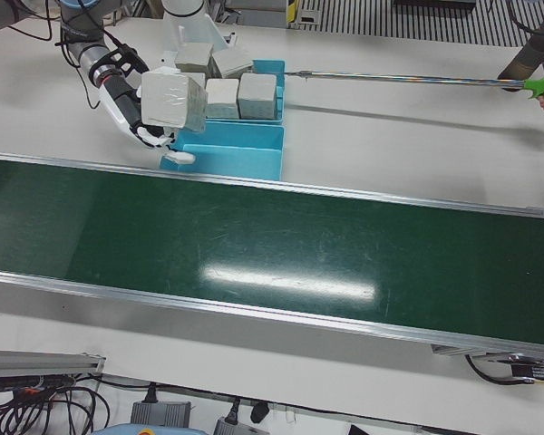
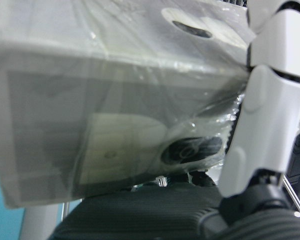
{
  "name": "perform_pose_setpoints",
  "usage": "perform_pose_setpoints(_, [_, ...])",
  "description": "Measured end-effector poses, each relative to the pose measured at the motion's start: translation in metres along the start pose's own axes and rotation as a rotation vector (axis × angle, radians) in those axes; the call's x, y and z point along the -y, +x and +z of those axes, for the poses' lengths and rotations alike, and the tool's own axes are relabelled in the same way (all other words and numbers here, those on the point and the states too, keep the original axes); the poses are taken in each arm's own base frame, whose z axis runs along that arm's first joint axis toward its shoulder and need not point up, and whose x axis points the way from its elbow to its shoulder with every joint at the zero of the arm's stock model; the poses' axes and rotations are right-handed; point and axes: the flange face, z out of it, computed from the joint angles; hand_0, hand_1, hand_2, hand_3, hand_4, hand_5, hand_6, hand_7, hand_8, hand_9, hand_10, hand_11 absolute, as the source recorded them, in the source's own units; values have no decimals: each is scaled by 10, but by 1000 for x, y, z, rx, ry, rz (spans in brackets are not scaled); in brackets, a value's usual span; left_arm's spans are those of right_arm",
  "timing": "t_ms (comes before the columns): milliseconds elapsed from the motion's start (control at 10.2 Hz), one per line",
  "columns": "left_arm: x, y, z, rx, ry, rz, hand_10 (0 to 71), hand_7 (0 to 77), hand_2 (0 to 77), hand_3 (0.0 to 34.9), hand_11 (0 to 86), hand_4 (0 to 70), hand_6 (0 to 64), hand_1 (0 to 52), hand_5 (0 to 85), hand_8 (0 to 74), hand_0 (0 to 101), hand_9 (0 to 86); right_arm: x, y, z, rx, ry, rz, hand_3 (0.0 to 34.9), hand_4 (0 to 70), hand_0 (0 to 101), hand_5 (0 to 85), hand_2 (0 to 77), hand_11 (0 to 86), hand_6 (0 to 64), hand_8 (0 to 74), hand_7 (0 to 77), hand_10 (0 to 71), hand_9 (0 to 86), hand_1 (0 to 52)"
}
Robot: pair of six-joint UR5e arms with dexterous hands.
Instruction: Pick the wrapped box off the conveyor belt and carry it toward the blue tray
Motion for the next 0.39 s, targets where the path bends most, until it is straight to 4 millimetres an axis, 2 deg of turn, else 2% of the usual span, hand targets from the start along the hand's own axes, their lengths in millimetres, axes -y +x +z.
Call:
perform_pose_setpoints(98, [0, 0, 0, 0, 0, 0, 5, 5, 11, 0, 5, 0, 5, 0, 11, 5, 0, 5, -4, 2, 2, -7, -10, 6, 10, 98, 471, 11, 55, 11, 0, 0, 120, 0, 11, 65])
perform_pose_setpoints(197, [0, 0, 0, 0, 0, 0, 5, 5, 11, 0, 5, 0, 5, 0, 11, 5, 0, 5, -8, 3, 4, -12, -20, 11, 5, 98, 469, 120, 16, 11, 44, 0, 142, 0, 5, 120])
perform_pose_setpoints(295, [0, 0, 0, 0, 0, 0, 5, 5, 11, 0, 5, 0, 5, 0, 11, 5, 0, 5, -12, 4, 5, -15, -30, 16, 5, 98, 469, 120, 16, 11, 44, 0, 142, 0, 5, 120])
perform_pose_setpoints(394, [0, 0, 0, 0, 0, 0, 5, 5, 11, 0, 5, 0, 5, 0, 11, 5, 0, 5, -15, 4, 6, -16, -38, 20, 3, 93, 469, 164, 11, 11, 44, 0, 49, 0, 5, 104])
